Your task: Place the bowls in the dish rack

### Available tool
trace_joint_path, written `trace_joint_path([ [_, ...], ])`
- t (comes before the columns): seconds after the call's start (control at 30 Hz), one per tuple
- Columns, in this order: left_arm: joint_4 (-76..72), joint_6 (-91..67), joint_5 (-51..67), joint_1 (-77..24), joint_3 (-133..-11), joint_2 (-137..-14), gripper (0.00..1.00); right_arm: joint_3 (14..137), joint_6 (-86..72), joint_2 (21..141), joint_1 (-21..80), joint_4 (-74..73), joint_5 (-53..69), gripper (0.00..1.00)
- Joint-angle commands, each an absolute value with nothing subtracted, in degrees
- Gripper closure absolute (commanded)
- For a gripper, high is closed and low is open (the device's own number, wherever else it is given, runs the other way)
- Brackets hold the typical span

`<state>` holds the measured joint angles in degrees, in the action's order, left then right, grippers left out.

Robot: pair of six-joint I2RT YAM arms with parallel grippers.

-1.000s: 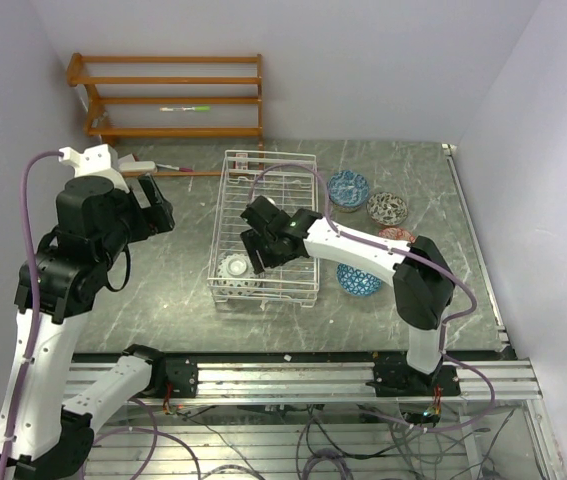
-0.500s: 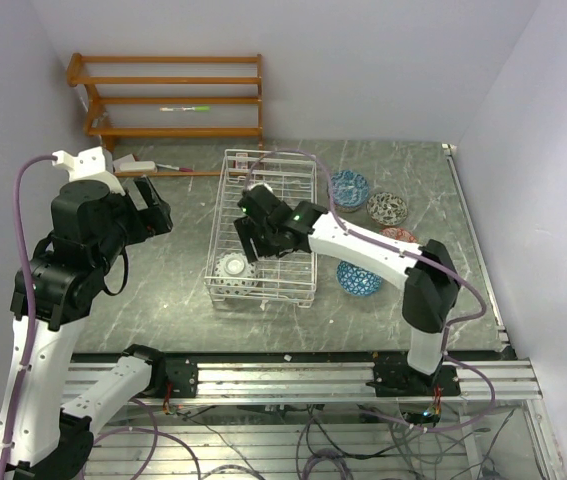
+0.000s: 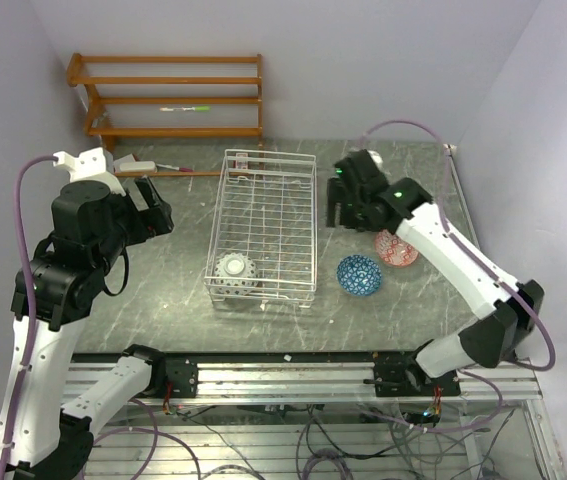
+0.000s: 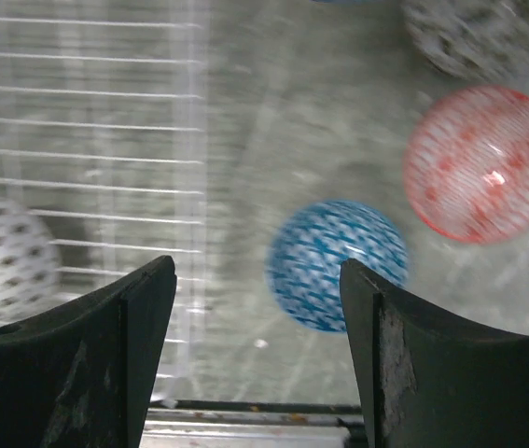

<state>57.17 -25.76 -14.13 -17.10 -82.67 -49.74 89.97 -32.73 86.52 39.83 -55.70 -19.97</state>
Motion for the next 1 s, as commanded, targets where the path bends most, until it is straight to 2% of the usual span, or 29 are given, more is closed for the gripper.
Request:
trace_joint_path([
  [0.0,55.38,-25.66,-12.35,-17.30,-81.84,-49.67,0.00,80.52,-33.41,80.92,31.82,-60.04,-17.38,0.29],
  [0.43,53.83,-25.09,-9.59,-17.30,-82.00,-51.67,0.00,61.93,-27.96,78.62,31.37,-48.04,-4.36,0.30],
  [0.77,54.41,-24.95,-10.48,-17.30,-81.77,-51.52,0.00,57.74,-26.18,81.66,32.99,-41.21,-2.07,0.34],
  [0.83,54.62,-25.00,-10.62,-17.31,-81.66,-51.50,0.00,57.70,-26.25,83.03,33.51,-40.64,-3.19,0.37],
  [0.97,54.97,-25.04,-11.25,-17.30,-81.64,-51.25,0.00,57.72,-27.94,85.44,34.26,-41.59,-7.87,0.49],
])
